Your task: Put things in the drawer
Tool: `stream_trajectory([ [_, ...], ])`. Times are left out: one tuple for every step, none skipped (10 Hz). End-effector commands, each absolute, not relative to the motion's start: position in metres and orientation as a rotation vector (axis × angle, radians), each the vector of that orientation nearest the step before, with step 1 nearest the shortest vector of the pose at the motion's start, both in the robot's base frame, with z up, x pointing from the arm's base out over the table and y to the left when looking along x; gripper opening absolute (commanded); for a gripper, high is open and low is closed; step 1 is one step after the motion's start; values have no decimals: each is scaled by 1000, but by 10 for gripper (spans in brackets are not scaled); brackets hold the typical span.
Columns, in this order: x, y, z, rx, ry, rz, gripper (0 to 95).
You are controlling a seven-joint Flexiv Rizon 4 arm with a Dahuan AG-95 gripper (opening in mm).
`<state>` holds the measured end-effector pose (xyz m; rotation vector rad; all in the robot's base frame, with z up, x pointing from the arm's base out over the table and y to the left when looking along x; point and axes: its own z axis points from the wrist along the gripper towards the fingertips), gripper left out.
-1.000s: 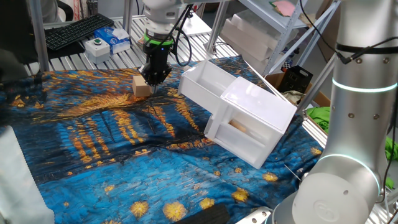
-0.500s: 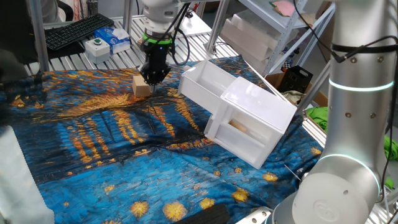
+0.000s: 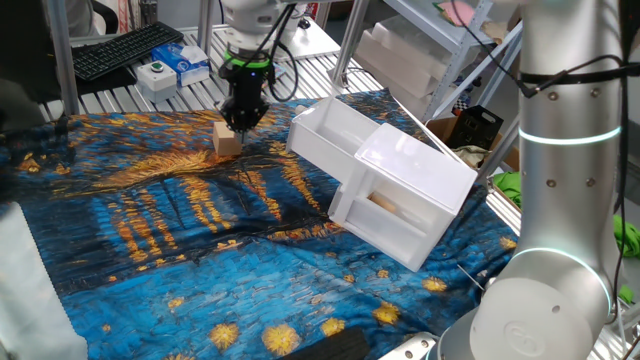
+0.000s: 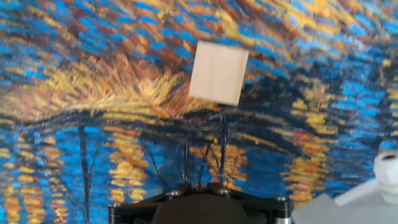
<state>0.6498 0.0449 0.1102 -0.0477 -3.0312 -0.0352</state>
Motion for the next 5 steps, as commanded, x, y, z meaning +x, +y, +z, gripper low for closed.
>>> stream_trajectory([
  [656, 47, 108, -73, -3032, -25, 0],
  [661, 48, 107, -90, -3032, -21, 0],
  [665, 48, 105, -105, -3030, -19, 0],
  [673, 46, 99, -110, -3029, -8, 0],
  [678, 45, 96, -110, -3029, -4, 0],
])
